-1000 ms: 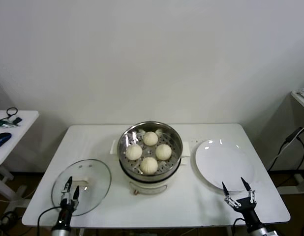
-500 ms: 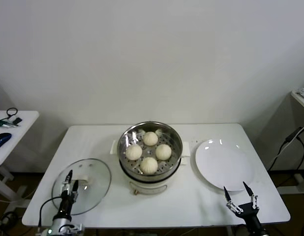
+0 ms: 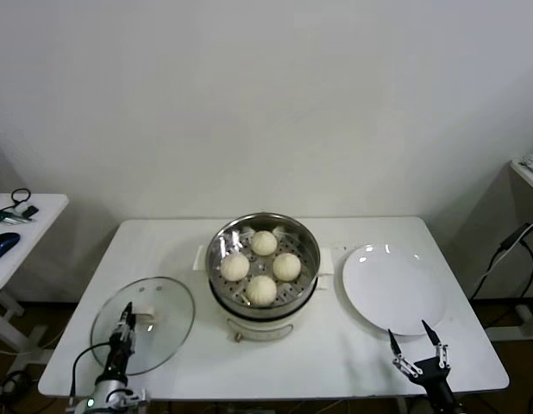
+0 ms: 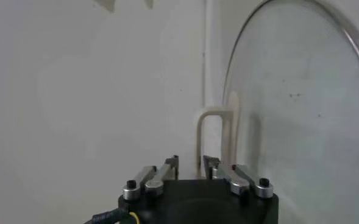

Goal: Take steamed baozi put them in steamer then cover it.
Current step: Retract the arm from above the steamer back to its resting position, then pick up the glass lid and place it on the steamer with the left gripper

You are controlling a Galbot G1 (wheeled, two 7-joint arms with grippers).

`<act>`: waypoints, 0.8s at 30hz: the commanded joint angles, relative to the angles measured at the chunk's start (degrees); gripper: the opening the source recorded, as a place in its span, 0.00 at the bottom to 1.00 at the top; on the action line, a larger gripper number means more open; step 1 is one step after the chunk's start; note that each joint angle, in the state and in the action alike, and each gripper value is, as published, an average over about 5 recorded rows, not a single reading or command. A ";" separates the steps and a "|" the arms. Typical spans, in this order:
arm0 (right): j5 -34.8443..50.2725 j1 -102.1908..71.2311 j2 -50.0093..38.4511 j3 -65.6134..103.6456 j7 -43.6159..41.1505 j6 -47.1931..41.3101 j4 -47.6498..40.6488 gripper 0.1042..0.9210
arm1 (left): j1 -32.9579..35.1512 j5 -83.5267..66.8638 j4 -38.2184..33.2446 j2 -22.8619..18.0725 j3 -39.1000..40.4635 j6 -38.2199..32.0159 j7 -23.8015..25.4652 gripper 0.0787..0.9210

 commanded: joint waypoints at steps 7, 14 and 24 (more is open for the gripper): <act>-0.23 -0.15 0.42 -0.05 -0.16 0.27 0.29 0.88 | -0.73 -0.25 0.42 -0.05 0.10 0.22 0.11 0.08; -0.23 -0.02 0.32 0.26 -0.12 0.17 0.66 0.88 | 0.15 -5.06 -6.98 -0.20 -0.65 0.85 1.00 0.06; -1.69 0.48 0.27 0.89 0.32 -1.14 2.13 0.88 | 4.00 -14.36 -26.44 8.25 -0.86 8.24 13.32 0.06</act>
